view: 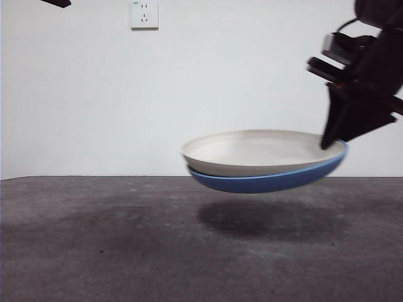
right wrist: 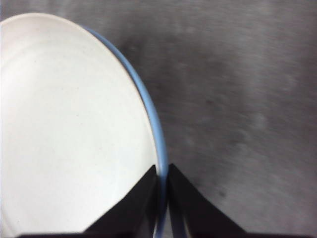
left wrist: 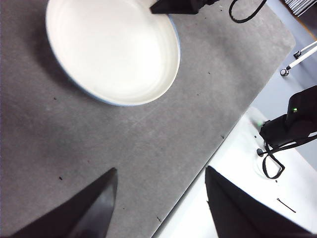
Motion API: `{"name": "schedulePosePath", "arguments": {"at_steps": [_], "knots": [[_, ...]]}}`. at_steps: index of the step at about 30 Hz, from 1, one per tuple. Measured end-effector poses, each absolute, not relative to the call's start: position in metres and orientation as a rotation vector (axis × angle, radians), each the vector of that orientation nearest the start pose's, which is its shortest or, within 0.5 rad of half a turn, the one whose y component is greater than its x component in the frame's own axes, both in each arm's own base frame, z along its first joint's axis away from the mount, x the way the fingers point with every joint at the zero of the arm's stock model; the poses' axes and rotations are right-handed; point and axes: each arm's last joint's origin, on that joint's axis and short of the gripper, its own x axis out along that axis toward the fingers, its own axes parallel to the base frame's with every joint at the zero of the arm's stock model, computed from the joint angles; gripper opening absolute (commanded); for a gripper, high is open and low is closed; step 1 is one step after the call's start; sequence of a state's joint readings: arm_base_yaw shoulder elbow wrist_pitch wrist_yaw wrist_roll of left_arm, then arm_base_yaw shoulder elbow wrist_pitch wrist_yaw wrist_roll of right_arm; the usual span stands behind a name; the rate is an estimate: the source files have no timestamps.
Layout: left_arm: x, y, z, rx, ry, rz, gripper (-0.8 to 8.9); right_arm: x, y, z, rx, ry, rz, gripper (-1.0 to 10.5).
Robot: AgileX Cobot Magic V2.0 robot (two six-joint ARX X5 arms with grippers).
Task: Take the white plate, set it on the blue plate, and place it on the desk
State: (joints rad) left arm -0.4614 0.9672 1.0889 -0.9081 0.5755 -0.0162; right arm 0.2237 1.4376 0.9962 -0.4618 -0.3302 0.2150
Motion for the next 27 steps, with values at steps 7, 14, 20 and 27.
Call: {"name": "schedulePosePath", "arguments": {"at_steps": [7,14,20,27], "knots": [[0.146,-0.09,0.345,-0.061,0.828,-0.974,2.8,0.286,0.109,0.241,0.26,0.92,0.498,0.1],[0.146,-0.09,0.345,-0.061,0.828,-0.974,2.8,0.299,0.136,0.207,0.276,0.98,0.492,0.1],[0.146,-0.09,0.345,-0.061,0.828,-0.974,2.8,0.31,0.144,0.185,0.299,1.015,0.468,0.1],[0.146,-0.09,0.345,-0.061,0.828,-0.974,2.8,0.315,0.146,0.166,0.303,1.067,0.439,0.1]]}}
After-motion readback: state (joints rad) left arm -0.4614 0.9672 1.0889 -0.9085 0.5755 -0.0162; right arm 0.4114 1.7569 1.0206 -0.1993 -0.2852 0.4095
